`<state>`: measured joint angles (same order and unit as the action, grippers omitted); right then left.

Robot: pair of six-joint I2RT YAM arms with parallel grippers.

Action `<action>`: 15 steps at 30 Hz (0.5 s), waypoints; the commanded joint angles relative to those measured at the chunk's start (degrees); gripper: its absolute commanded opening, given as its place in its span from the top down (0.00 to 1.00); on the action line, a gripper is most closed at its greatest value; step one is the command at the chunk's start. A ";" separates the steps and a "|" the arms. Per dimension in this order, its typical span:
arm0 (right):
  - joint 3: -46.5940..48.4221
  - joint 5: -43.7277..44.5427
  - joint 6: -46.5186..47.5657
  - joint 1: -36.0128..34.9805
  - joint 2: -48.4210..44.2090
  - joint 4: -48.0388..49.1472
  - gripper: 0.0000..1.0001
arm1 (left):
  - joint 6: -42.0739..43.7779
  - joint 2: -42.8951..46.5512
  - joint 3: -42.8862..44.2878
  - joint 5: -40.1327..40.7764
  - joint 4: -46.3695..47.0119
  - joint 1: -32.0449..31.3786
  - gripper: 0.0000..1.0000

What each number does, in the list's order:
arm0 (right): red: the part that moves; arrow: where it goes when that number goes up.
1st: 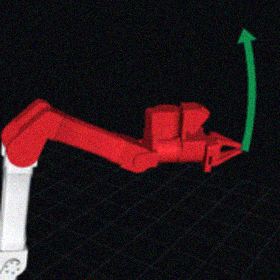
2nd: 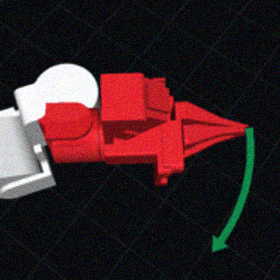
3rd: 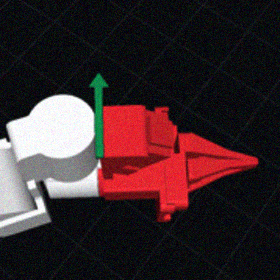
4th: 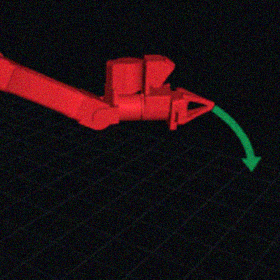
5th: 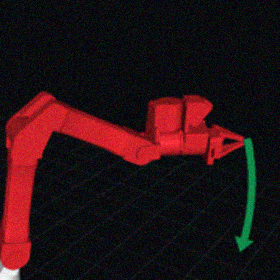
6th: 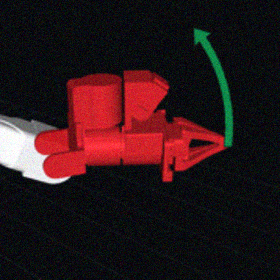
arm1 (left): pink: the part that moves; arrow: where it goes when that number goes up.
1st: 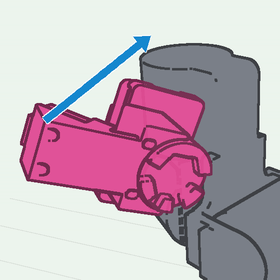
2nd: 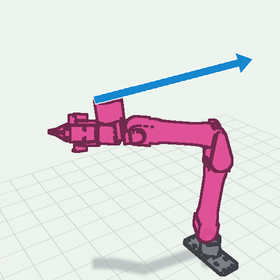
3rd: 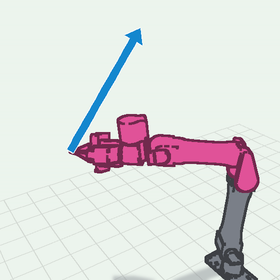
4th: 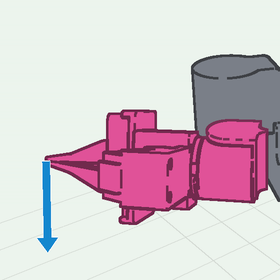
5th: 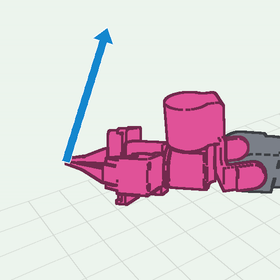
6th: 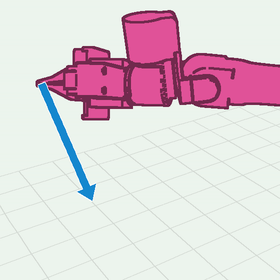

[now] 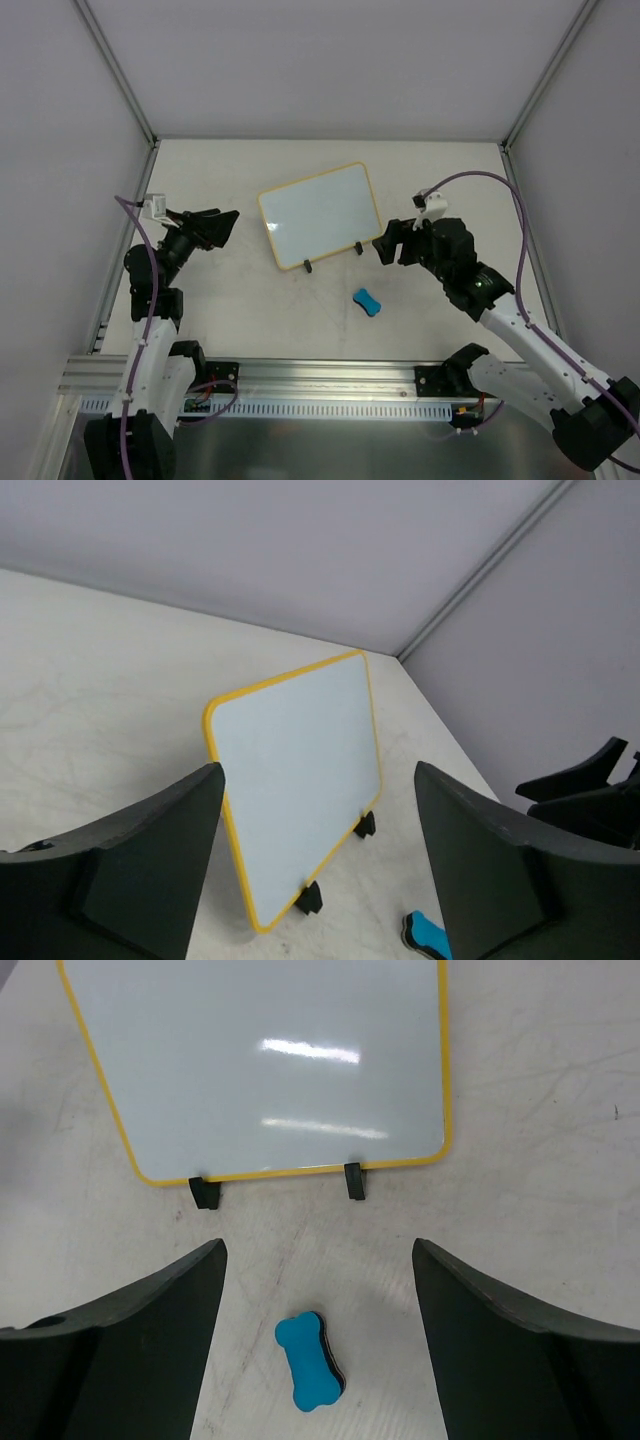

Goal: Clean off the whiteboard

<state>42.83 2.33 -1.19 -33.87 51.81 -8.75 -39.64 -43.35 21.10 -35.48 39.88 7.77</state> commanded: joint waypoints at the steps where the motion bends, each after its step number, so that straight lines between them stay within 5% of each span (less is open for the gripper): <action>1: -5.36 1.80 0.75 0.29 -5.91 8.05 0.20 | 4.22 7.04 -2.90 9.02 -16.30 -0.56 0.20; 4: -11.51 3.82 2.68 0.29 -10.92 11.56 0.18 | 4.57 12.84 -6.15 8.42 -20.36 -0.56 0.01; 8: -19.51 10.22 1.37 0.29 -15.94 14.99 0.02 | 2.81 18.73 -12.21 10.61 -24.23 -0.65 0.01; 15: -28.93 10.50 -0.04 0.38 -18.24 23.42 0.01 | 4.91 23.49 -16.97 7.46 -23.88 -1.26 0.01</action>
<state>15.81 10.41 -0.82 -33.76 34.79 6.17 -36.64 -20.56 4.47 -26.59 15.22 7.40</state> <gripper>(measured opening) 0.982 0.990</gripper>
